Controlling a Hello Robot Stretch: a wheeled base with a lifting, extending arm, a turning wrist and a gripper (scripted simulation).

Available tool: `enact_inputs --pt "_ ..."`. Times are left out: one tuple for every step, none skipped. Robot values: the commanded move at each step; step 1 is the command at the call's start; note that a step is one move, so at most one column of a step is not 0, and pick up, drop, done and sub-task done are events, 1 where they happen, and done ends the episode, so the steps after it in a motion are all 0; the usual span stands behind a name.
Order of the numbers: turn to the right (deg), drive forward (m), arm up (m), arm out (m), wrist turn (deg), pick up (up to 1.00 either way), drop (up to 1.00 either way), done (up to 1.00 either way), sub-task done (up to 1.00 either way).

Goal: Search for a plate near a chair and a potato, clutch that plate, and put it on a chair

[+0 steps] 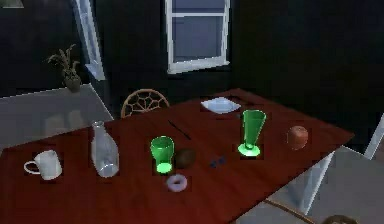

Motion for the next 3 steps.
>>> enact_inputs --pt "45.0 0.00 0.00 0.00 0.0 0.00 0.00 0.00 0.00" --pt "45.0 0.00 0.00 0.00 0.0 0.00 0.00 0.00 0.00" --pt "27.0 0.00 0.00 0.00 0.0 0.00 0.00 0.00 0.00"
